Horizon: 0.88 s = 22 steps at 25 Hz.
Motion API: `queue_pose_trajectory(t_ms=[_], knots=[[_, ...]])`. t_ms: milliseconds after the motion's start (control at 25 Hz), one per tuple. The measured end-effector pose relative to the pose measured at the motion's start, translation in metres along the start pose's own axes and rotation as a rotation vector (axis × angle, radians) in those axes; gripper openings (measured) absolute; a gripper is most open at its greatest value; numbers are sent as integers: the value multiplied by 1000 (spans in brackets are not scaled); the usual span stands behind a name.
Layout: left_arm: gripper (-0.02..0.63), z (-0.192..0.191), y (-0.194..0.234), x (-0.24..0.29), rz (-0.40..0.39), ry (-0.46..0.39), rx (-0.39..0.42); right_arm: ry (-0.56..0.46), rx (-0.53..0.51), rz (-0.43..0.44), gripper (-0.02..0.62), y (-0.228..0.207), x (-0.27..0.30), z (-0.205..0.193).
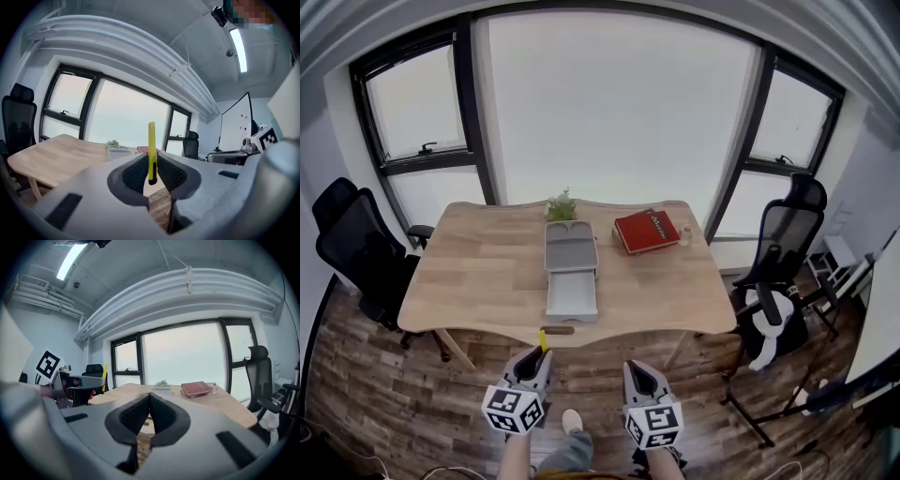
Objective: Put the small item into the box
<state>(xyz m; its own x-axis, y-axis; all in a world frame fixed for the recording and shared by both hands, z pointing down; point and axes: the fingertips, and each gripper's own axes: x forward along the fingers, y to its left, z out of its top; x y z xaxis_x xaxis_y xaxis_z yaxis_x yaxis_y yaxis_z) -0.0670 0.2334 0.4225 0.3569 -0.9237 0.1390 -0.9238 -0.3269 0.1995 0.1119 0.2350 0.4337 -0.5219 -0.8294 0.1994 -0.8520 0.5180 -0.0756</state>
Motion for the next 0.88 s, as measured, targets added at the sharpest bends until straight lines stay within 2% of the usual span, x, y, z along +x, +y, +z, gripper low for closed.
queue_pose_trajectory(t_ms=[280, 440, 880], knots=[[63, 31, 70, 91, -24, 31, 18, 9, 15, -19, 3, -24, 114, 29], [63, 35, 103, 132, -37, 41, 8, 26, 10, -27, 3, -31, 162, 34], [63, 31, 133, 189, -78, 72, -27, 47, 14, -79, 3, -57, 205, 37]])
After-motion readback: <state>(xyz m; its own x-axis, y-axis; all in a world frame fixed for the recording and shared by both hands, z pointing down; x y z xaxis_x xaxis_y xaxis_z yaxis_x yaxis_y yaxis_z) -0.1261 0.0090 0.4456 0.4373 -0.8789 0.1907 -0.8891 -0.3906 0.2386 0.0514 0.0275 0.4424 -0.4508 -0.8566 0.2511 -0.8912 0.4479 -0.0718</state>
